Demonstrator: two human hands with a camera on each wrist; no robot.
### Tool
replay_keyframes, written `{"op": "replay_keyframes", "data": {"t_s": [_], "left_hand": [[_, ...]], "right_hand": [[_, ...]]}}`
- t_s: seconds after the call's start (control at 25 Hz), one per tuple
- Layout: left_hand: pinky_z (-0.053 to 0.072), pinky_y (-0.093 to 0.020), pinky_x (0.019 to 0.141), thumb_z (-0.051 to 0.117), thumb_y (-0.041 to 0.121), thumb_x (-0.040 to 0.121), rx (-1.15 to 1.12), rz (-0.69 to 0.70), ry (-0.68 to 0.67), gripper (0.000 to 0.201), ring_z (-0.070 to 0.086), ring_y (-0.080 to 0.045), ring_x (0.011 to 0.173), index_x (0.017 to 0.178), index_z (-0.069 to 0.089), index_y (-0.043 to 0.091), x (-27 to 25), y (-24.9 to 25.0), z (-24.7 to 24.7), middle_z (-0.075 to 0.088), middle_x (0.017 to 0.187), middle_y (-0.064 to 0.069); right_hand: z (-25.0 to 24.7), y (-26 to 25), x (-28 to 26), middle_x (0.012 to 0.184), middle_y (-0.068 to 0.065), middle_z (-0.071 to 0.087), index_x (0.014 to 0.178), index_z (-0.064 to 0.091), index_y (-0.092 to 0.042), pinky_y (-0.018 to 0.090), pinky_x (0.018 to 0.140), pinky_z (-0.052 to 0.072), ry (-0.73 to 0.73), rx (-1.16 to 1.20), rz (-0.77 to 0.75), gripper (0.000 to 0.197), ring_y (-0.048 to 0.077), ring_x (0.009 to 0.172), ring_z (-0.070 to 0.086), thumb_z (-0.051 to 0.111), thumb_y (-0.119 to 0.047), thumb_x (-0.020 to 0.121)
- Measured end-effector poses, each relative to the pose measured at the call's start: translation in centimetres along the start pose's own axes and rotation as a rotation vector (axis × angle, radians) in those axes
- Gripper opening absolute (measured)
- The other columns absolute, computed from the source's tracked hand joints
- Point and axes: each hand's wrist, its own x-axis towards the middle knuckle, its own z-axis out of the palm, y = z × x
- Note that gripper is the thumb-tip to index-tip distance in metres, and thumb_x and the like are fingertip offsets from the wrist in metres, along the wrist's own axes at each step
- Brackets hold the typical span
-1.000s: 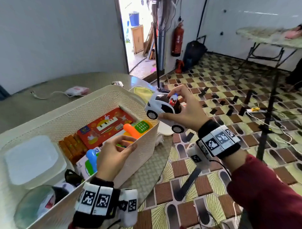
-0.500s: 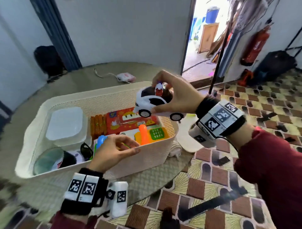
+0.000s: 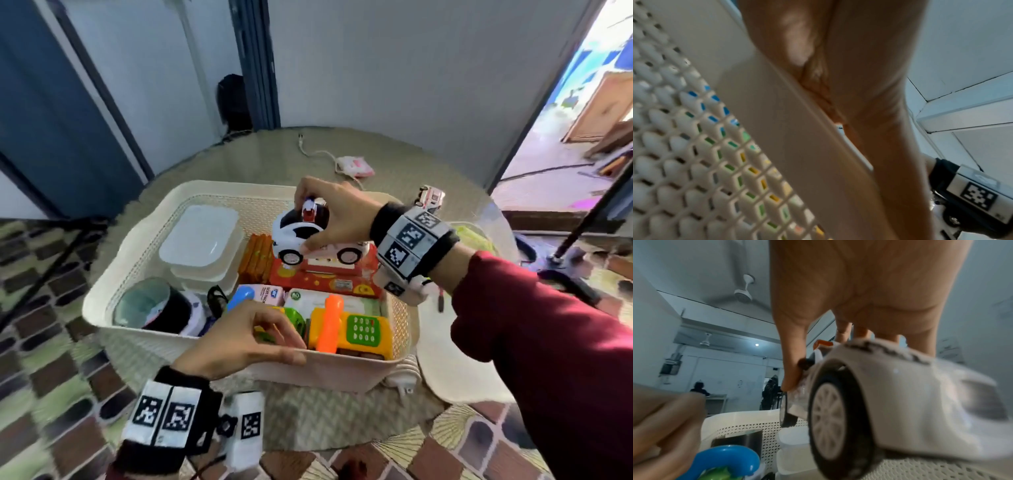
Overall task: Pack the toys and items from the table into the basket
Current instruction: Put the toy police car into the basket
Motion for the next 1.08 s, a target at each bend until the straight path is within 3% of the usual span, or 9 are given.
{"op": "replay_keyframes", "data": {"t_s": [0.12,0.28,0.4,0.52,0.68,0.76,0.92,1.0,1.08], "left_hand": [[0.045,-0.021,0.067,0.075,0.048,0.07,0.017,-0.078,0.129,0.026,0.061,-0.008,0.071,0.072,0.075,0.022,0.2,-0.3,0.7,0.07,0.073,0.007],[0.048,-0.023,0.069,0.078,0.029,0.077,0.113,-0.108,0.74,0.007,0.061,-0.008,0.072,0.076,0.071,0.028,0.8,-1.3,2.7,0.068,0.077,0.01],[0.047,-0.04,0.082,0.071,0.023,0.078,0.431,-0.129,1.119,0.007,0.06,-0.02,0.092,0.084,0.072,0.022,1.0,-2.3,3.6,0.064,0.097,0.003],[0.035,-0.047,0.101,0.075,0.005,0.068,0.48,-0.365,1.389,0.03,0.044,-0.038,0.125,0.096,0.071,0.01,0.5,-3.0,4.5,0.05,0.131,-0.016],[0.024,-0.039,0.114,0.066,0.006,0.07,0.236,-0.503,1.508,0.054,0.02,-0.029,0.143,0.123,0.056,0.009,0.6,-2.7,5.7,0.021,0.153,-0.017],[0.02,-0.024,0.11,0.064,0.0,0.076,0.074,-0.516,1.595,0.057,0.025,-0.023,0.14,0.131,0.048,0.006,1.0,-2.3,6.0,0.028,0.15,-0.015],[0.038,-0.036,0.102,0.063,-0.004,0.079,-0.055,-0.501,1.692,0.055,0.045,-0.027,0.126,0.13,0.049,0.008,1.4,-2.3,6.4,0.047,0.135,-0.012],[0.04,-0.03,0.095,0.062,-0.004,0.08,-0.108,-0.501,1.719,0.054,0.047,-0.024,0.124,0.13,0.05,0.011,1.5,-2.4,6.4,0.049,0.134,-0.01],[0.04,-0.025,0.093,0.062,-0.003,0.08,-0.142,-0.499,1.735,0.056,0.047,-0.023,0.125,0.131,0.048,0.014,1.6,-2.3,6.5,0.05,0.135,-0.01]], "right_hand": [[0.8,0.2,2.1,0.092,-0.004,0.058,0.107,0.05,-0.018,0.026,0.059,0.036,-0.11,-0.054,-0.029,0.057,0.012,0.072,0.049,0.083,-0.034,0.064],[3.0,0.9,4.8,0.091,0.001,0.055,0.109,0.051,-0.018,0.028,0.064,0.032,-0.241,-0.12,-0.013,0.061,0.02,0.082,0.049,0.084,-0.036,0.061],[5.2,1.7,5.9,0.086,-0.001,0.048,0.109,0.05,-0.018,0.028,0.056,0.028,-0.357,-0.151,0.0,0.059,0.019,0.081,0.044,0.083,-0.036,0.064],[7.0,2.6,6.9,0.076,-0.003,0.046,0.102,0.049,-0.016,0.028,0.051,0.029,-0.424,-0.102,-0.037,0.055,0.021,0.078,0.046,0.084,-0.032,0.063],[7.6,2.9,8.2,0.096,-0.001,0.055,0.108,0.053,-0.018,0.03,0.071,0.044,-0.497,-0.061,-0.089,0.055,0.021,0.086,0.053,0.083,-0.038,0.065],[7.4,2.8,8.7,0.098,0.0,0.056,0.114,0.053,-0.019,0.03,0.071,0.045,-0.517,-0.104,-0.14,0.059,0.022,0.088,0.055,0.082,-0.039,0.066],[6.9,3.4,9.3,0.08,0.002,0.055,0.1,0.054,-0.016,0.029,0.06,0.041,-0.404,-0.193,-0.105,0.047,0.028,0.08,0.059,0.076,-0.046,0.07],[6.5,3.5,9.5,0.081,0.008,0.061,0.092,0.056,-0.011,0.034,0.055,0.046,-0.41,-0.246,-0.113,0.048,0.029,0.076,0.061,0.075,-0.049,0.071],[5.7,3.8,9.6,0.088,0.009,0.063,0.101,0.058,-0.01,0.032,0.051,0.043,-0.48,-0.251,-0.118,0.052,0.024,0.069,0.058,0.075,-0.048,0.072]]}}
